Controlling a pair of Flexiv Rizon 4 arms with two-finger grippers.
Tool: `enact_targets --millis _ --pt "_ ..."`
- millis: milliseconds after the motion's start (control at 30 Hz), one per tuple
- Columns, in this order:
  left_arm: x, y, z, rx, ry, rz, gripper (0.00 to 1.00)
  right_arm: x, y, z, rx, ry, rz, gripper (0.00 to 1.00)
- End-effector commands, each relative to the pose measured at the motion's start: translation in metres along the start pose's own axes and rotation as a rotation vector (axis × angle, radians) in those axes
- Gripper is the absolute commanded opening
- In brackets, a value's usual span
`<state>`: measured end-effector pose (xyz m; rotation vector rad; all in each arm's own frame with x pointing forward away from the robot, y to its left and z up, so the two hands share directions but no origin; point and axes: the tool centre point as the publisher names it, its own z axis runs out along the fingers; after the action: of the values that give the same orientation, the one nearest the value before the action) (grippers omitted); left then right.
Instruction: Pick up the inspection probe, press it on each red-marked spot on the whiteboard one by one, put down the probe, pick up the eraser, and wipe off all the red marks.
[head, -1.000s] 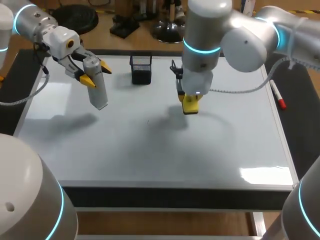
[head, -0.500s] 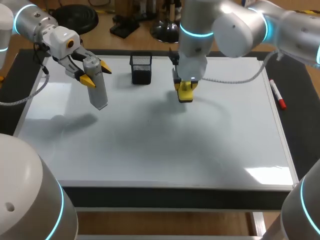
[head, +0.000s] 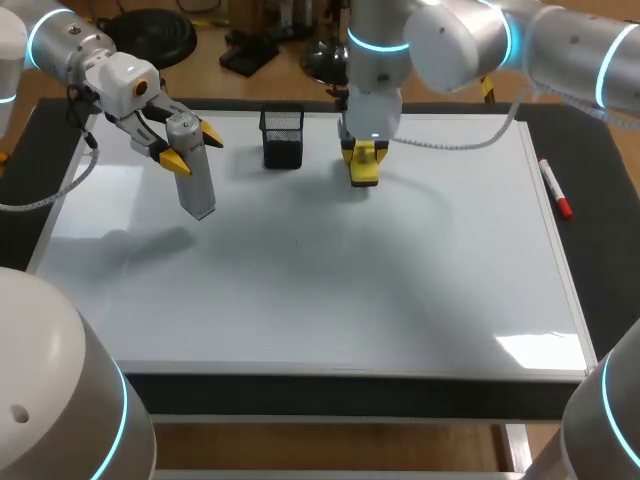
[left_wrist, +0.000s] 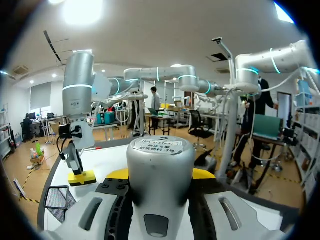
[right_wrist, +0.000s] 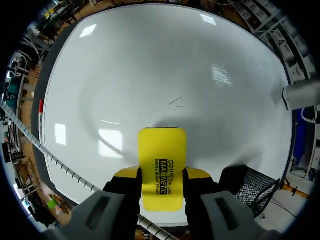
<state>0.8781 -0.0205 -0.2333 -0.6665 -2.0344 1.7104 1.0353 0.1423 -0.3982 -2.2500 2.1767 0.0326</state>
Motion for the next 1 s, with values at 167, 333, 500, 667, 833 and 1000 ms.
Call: enact_targets --millis 167,333,500,667,833,1000 --pt "0.001 -0.002 0.0 -0.002 0.0 0.0 0.0 -0.009 -0.023 0.005 -0.058 0.033 -0.003 0.0" --pt "0.001 -0.002 0.0 -0.002 0.0 0.0 0.0 -0.01 -0.03 0.003 -0.049 0.033 0.006 0.0" --pt "0.001 -0.002 0.0 -0.002 0.0 0.0 0.0 -0.011 -0.035 0.006 -0.047 0.033 0.027 0.0" --pt "0.001 -0.002 0.0 -0.002 0.0 0.0 0.0 -0.012 -0.038 0.011 -0.044 0.034 0.046 0.0" --pt "0.001 -0.002 0.0 -0.002 0.0 0.0 0.0 -0.013 -0.04 0.015 -0.035 0.043 0.061 0.0" --pt "0.001 -0.002 0.0 -0.002 0.0 0.0 0.0 -0.013 -0.042 0.019 -0.028 0.047 0.068 0.0"
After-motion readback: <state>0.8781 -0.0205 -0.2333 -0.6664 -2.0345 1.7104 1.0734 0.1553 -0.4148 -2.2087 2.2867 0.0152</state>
